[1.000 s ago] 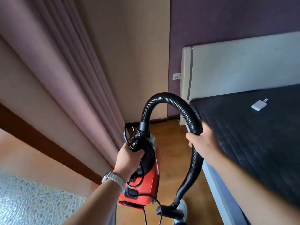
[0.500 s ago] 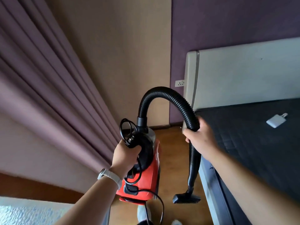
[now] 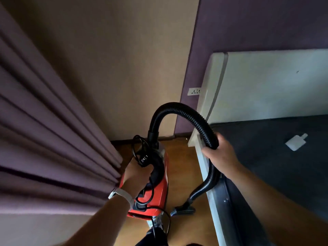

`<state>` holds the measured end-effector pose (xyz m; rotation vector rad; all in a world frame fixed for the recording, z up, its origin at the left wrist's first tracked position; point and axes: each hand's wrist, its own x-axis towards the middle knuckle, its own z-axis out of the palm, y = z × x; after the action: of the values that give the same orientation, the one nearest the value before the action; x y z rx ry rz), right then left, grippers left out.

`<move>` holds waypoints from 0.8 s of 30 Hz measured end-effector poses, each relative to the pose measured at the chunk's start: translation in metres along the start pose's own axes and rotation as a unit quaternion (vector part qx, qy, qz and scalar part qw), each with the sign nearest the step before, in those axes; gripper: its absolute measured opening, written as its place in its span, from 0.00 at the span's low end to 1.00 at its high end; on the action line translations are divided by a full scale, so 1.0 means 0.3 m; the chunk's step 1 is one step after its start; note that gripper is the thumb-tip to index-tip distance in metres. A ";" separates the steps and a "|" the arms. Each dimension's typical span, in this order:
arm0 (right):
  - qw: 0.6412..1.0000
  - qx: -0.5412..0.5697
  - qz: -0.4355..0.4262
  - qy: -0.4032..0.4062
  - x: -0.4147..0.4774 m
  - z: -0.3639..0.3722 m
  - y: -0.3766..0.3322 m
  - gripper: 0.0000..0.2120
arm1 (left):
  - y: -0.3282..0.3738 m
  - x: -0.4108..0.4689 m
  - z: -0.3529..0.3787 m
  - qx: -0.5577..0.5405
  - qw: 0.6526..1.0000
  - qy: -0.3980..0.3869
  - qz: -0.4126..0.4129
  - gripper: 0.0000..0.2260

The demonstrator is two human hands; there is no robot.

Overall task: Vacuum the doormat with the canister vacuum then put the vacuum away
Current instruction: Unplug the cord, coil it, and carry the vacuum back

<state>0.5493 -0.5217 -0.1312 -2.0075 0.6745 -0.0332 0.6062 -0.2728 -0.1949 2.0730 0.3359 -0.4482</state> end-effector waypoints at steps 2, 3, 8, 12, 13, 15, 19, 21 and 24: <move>1.000 -0.006 0.001 -0.009 0.087 0.024 -0.022 0.12 | 0.002 0.094 0.022 0.001 1.000 -0.014 -0.014 0.04; 1.000 -0.010 0.001 -0.010 0.127 0.034 -0.030 0.12 | 0.004 0.133 0.034 -0.005 1.000 -0.018 -0.022 0.04; 1.000 -0.007 0.016 -0.019 0.289 0.078 -0.019 0.12 | -0.008 0.309 0.106 0.012 0.999 -0.028 -0.020 0.06; 0.998 -0.017 0.044 -0.029 0.433 0.116 0.053 0.13 | 0.017 0.418 0.187 0.019 0.999 -0.027 -0.032 0.07; 0.998 -0.016 0.048 -0.035 0.473 0.129 0.079 0.13 | 0.015 0.447 0.215 0.027 0.999 -0.026 -0.033 0.08; 0.998 -0.017 0.048 -0.041 0.564 0.159 0.131 0.12 | -0.002 0.510 0.274 0.038 0.998 -0.017 -0.038 0.09; 0.996 -0.011 0.050 -0.068 0.746 0.214 0.244 0.12 | -0.083 0.641 0.414 0.025 0.997 -0.004 -0.069 0.10; 0.995 -0.019 0.040 -0.085 0.838 0.241 0.306 0.13 | -0.133 0.713 0.493 0.023 0.996 -0.006 -0.081 0.09; 0.995 -0.024 0.027 -0.090 0.971 0.291 0.411 0.14 | -0.211 0.822 0.613 0.032 0.995 -0.012 -0.096 0.07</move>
<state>0.7662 -0.6345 -0.3500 -2.0092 0.6186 0.1958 0.7678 -0.3845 -0.4398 2.1053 0.5141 -0.6056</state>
